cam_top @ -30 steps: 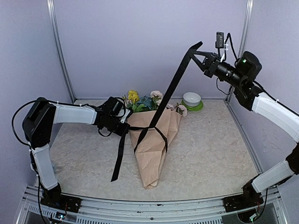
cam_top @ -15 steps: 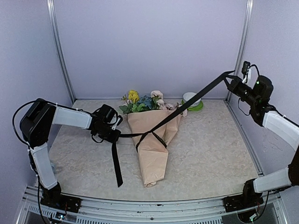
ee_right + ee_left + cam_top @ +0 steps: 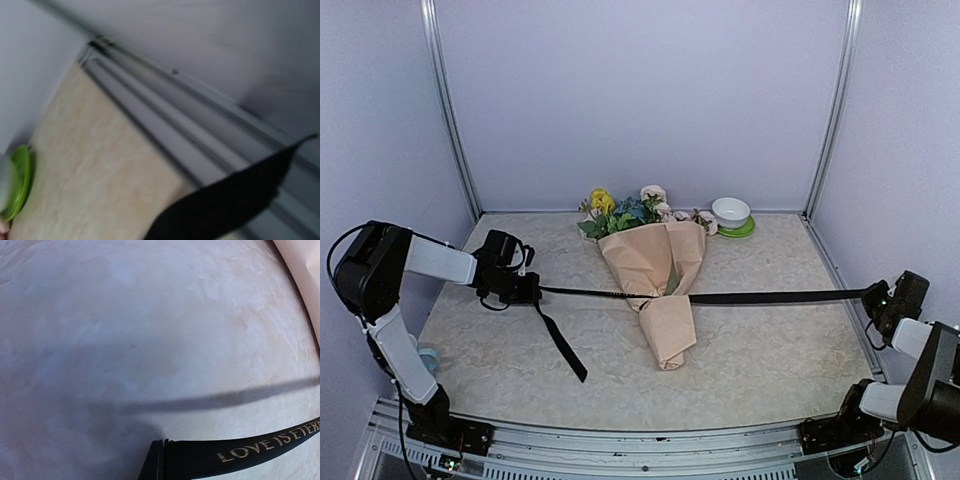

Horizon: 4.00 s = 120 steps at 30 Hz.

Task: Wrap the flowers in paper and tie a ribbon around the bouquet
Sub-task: Tie the ribbon around the folded bouquet, then cross the half-tied ribbon over the folded bouquet.

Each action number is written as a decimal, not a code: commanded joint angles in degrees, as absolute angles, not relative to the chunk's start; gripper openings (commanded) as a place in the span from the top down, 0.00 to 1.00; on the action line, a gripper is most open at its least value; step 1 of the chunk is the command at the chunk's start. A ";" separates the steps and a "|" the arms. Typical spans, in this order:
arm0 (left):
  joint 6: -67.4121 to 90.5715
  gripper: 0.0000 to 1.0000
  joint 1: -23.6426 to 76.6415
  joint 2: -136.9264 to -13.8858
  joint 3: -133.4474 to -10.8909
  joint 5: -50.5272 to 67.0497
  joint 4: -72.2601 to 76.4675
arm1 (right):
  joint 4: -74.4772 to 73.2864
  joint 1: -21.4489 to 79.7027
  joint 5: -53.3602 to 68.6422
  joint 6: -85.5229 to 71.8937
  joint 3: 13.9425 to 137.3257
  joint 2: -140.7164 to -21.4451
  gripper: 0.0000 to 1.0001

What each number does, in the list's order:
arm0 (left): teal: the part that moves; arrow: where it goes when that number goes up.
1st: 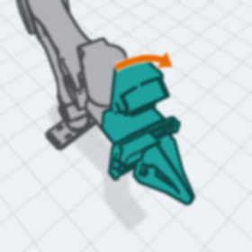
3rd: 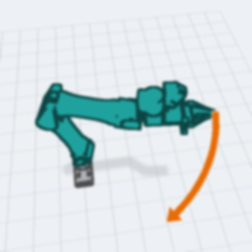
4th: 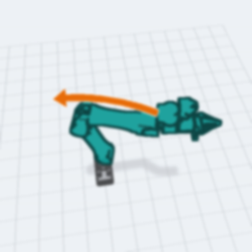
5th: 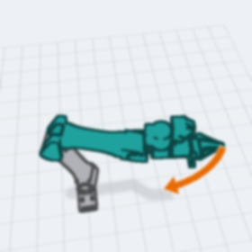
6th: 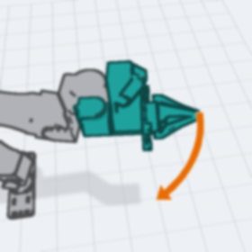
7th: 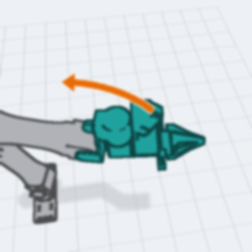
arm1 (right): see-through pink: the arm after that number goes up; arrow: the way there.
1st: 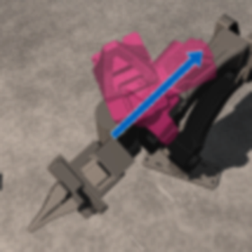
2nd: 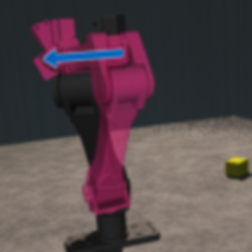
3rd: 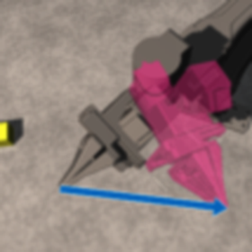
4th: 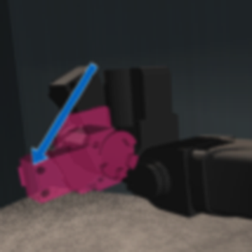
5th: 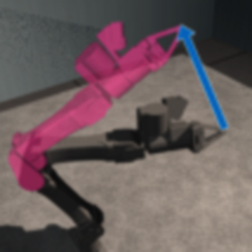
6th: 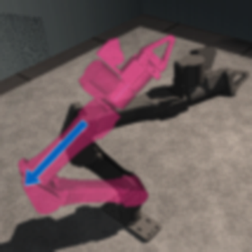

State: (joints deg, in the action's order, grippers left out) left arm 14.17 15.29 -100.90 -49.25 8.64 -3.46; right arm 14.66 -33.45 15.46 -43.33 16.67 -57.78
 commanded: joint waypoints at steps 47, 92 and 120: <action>24.55 1.00 -8.35 -83.28 -34.21 -0.77 0.89 | 13.67 -55.79 13.27 -37.08 18.45 -62.87 1.00; -0.61 1.00 67.51 -70.43 -74.31 -20.02 -16.81 | -17.22 37.46 29.32 -29.20 39.11 -71.99 1.00; 11.23 1.00 100.00 -73.68 -70.76 -51.06 -28.12 | 12.29 65.21 20.72 -2.18 43.50 -68.89 0.05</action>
